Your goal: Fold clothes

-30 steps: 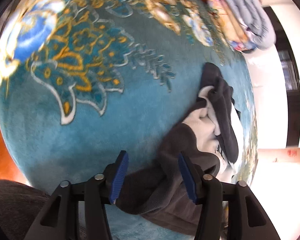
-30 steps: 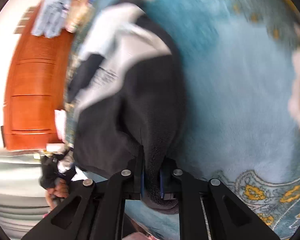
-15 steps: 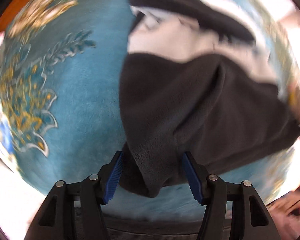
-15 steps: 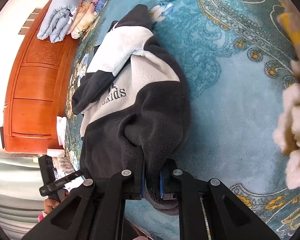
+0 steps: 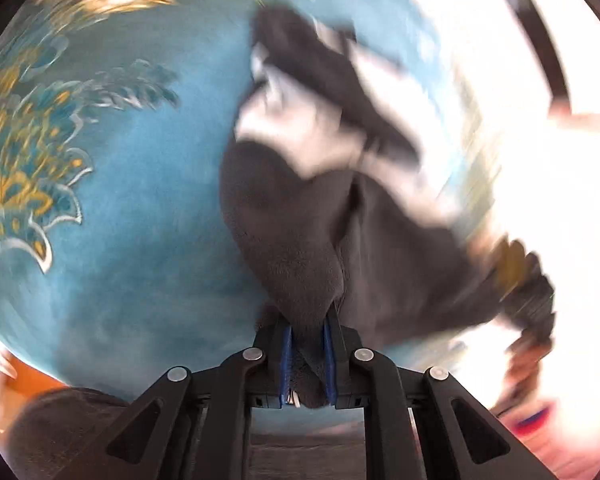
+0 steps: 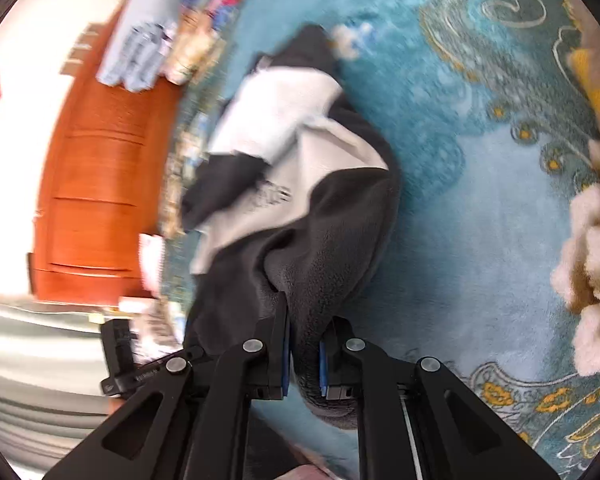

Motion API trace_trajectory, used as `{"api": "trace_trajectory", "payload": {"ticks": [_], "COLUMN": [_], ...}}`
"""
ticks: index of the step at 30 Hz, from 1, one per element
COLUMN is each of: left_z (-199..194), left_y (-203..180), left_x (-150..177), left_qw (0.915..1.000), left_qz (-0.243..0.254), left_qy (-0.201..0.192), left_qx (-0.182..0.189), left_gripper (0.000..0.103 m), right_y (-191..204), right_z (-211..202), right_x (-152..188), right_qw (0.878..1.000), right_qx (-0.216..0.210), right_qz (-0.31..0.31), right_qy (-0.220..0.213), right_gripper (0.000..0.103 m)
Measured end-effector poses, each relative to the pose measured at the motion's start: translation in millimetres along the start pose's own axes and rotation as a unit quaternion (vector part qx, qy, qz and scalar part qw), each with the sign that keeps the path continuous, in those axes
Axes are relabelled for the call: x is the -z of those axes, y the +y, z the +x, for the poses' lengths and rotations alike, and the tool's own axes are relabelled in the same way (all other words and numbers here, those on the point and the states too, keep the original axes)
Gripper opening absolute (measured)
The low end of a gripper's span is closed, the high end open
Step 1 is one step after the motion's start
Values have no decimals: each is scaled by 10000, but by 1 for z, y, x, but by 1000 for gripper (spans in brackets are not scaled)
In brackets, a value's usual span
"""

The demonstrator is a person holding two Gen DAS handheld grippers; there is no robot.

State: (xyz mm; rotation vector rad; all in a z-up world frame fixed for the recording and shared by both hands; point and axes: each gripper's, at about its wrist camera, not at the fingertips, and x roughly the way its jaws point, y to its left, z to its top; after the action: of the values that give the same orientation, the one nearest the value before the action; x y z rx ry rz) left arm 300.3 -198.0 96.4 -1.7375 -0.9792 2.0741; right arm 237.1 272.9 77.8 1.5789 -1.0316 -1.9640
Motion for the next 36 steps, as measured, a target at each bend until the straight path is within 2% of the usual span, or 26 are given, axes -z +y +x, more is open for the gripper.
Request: {"api": "trace_trajectory", "payload": {"ticks": [4,8,12,15,17,19,22,25,27,31,34,36], "left_z": [-31,-47,-50,-47,-38,-28,-8,10,20,42,58,61], "left_y": [11,23,20,20,18,8,-5,-2,2,20,35,38], "left_x": [-15,-27,-29,-28,-29,-32,-35,-31,-28,-18,-9,-9], "left_qw": [9938,9787,9788,9810,9836,9904,9962,9939,9922,9845,9780,9786], "left_qz": [-560,-1160,-1294,-1326,-1325,-1116,-755,-789,-752,-798,-884,-868], "left_qy": [-495,-820,-916,-790,-674,-539,-313,40,132,412,654,632], "left_qx": [828,1480,1293,1176,1021,610,-308,-771,-987,-1506,-1771,-1757], "left_gripper": [13,8,5,5,5,5,6,6,6,8,10,10], "right_y": [10,22,33,37,36,33,27,17,8,-9,-18,-23], "right_z": [-19,-33,-36,-35,-33,-32,-30,-25,-20,-10,1,8], "right_x": [-11,-24,-34,-37,-37,-37,-34,-27,-23,-19,-17,-16], "right_qw": [9988,9958,9940,9937,9947,9956,9970,9984,9991,9990,9974,9959], "right_qx": [-417,-755,-884,-902,-819,-714,-533,-322,-110,336,658,833], "right_qz": [87,186,191,183,168,186,201,230,258,297,268,260], "right_qy": [-246,-480,-622,-643,-597,-571,-527,-414,-316,-77,126,236], "right_gripper": [10,10,9,9,9,9,9,9,9,9,9,9]}}
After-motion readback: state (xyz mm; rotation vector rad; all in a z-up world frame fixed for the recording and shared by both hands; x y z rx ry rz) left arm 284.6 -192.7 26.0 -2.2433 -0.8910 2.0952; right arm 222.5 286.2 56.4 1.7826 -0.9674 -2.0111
